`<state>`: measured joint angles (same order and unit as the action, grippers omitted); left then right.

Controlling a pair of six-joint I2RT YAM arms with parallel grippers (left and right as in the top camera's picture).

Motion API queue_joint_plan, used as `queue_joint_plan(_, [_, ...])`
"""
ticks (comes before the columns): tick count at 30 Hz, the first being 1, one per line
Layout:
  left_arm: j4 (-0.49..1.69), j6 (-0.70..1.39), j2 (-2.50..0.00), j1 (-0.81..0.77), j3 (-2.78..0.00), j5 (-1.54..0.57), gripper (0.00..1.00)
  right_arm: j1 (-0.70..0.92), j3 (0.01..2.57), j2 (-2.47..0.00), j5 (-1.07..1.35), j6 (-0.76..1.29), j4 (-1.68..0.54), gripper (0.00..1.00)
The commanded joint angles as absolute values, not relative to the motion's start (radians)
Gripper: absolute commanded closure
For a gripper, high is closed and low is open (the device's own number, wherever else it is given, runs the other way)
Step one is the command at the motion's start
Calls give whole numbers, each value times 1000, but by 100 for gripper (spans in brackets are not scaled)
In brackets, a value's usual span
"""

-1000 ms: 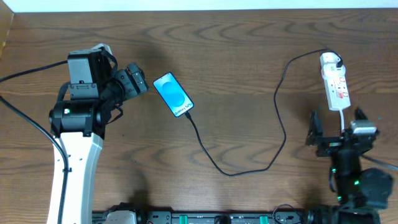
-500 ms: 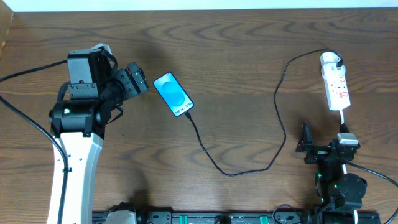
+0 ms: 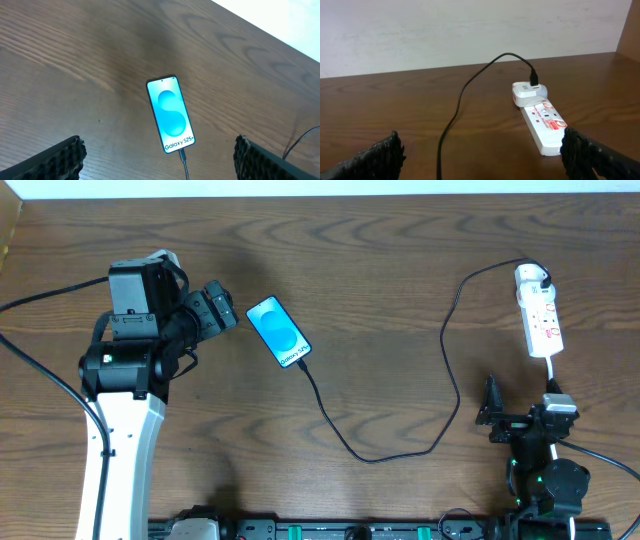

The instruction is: Plug charger to phone and switch on socket

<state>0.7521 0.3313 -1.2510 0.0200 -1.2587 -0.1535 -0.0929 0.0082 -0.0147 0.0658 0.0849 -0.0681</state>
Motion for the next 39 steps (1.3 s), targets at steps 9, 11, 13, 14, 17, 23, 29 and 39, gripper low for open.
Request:
queue_joint_plan(9, [344, 225, -781, 20, -815, -67, 4, -83, 6, -5, 55, 96, -71, 1])
queue_joint_plan(11, [231, 186, -659, 20, -684, -75, 4, -83, 6, -5, 55, 96, -71, 1])
queue_joint_plan(13, [146, 137, -546, 20, -564, -89, 4, -83, 6, -5, 54, 96, -71, 1])
queue_joint_plan(14, [110, 122, -481, 20, -496, -89, 4, -83, 6, -5, 55, 96, -71, 1])
queue_joint_plan(17, [22, 53, -303, 20, -298, -88, 4, -83, 6, -5, 55, 96, -71, 1])
queue_joint_plan(23, [-91, 19, -96, 20, -52, -77, 4, -83, 6, -5, 55, 96, -71, 1])
queue_joint_plan(29, [17, 15, -22, 14, -4, -69, 4, -83, 6, -5, 55, 96, -71, 1])
queue_joint_plan(39, [67, 19, -5, 14, -4, -69, 4, -83, 6, -5, 54, 96, -71, 1])
